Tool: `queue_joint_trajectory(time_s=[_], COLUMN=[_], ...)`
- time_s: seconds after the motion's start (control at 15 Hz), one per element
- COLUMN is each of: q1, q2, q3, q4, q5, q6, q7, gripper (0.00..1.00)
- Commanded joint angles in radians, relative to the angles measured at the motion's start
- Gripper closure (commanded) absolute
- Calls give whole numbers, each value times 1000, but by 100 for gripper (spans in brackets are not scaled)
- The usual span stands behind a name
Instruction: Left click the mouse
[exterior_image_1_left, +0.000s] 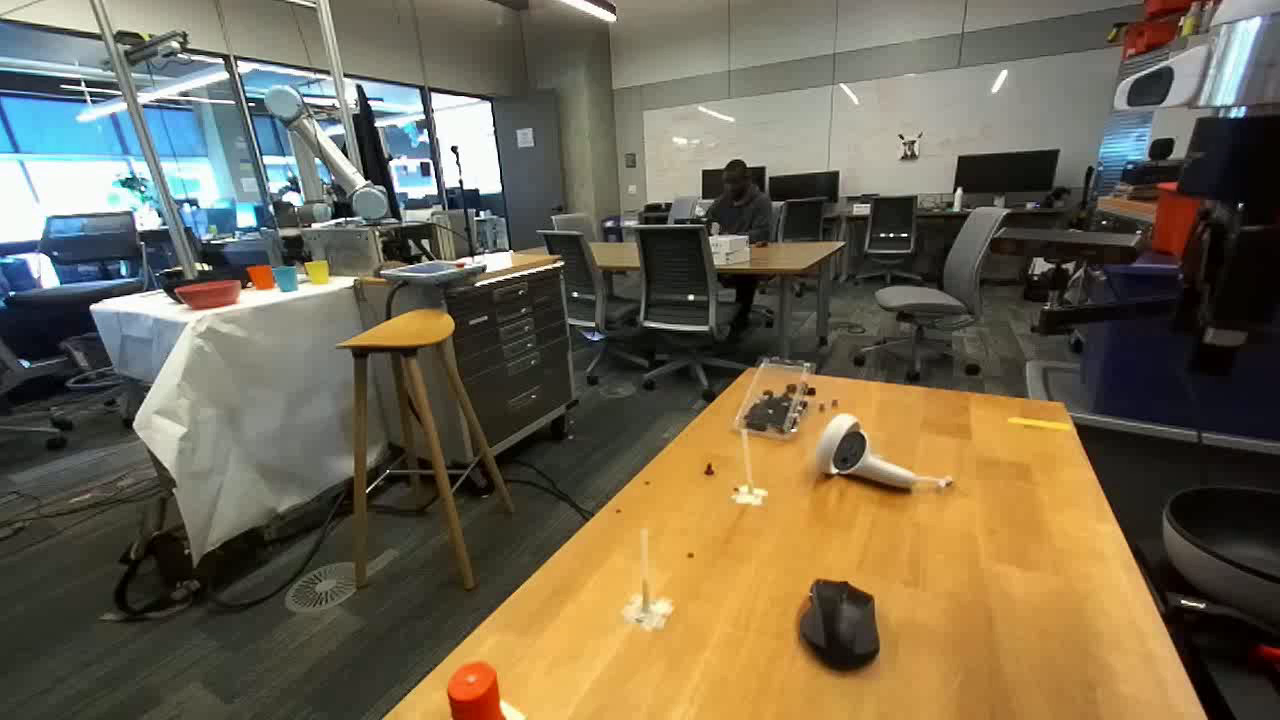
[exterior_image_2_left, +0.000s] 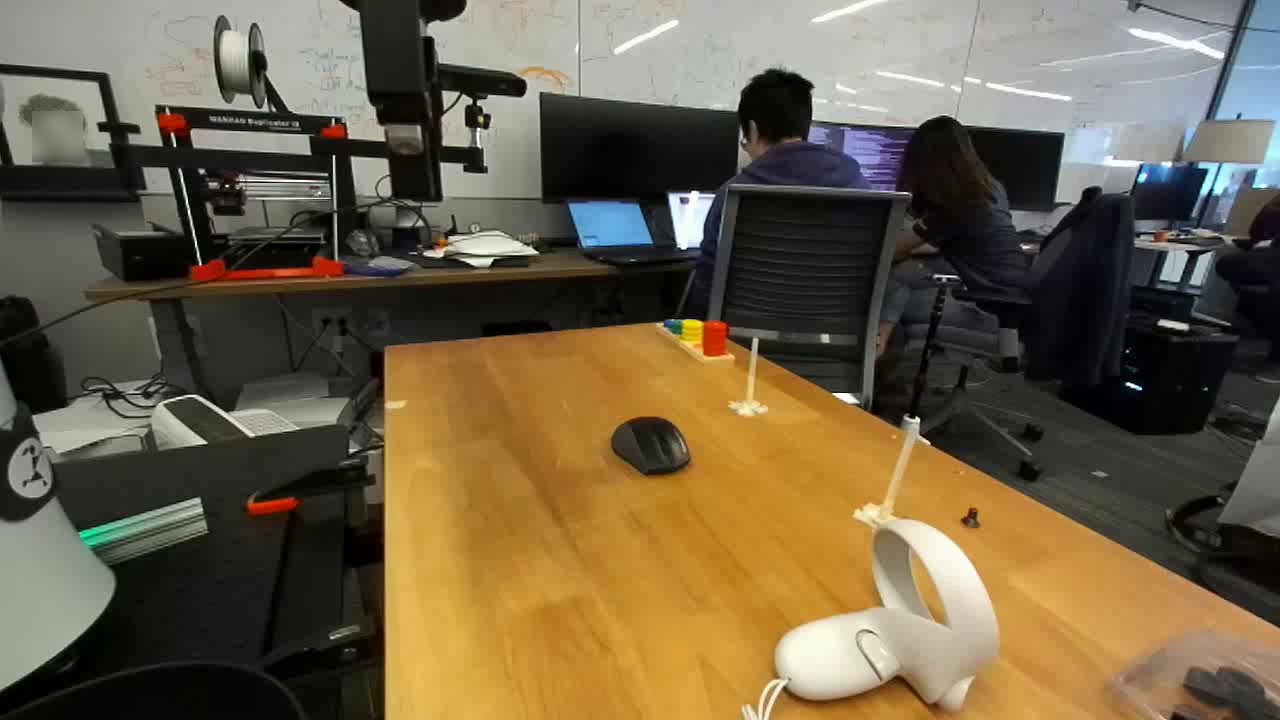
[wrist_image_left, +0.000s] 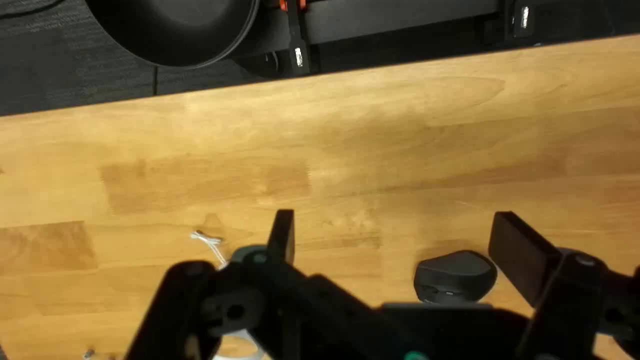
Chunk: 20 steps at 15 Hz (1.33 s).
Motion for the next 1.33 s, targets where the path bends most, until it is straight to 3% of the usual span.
queue_joint_trajectory(time_s=[0.0, 0.6, 0.8, 1.07, 1.13, 1.27], q1=[4, 4, -1, -6, -8, -12], q2=[3, 18, 64, 182, 228, 325], q3=[-3, -3, 8, 24, 28, 39], q4=[-6, -19, 12, 49, 60, 78], q5=[-2, -2, -19, -27, -27, -26], q6=[-9, -10, 55, 243, 300, 423], q7=[2, 2, 10, 29, 35, 53], gripper=[0, 0, 0, 0, 20, 34])
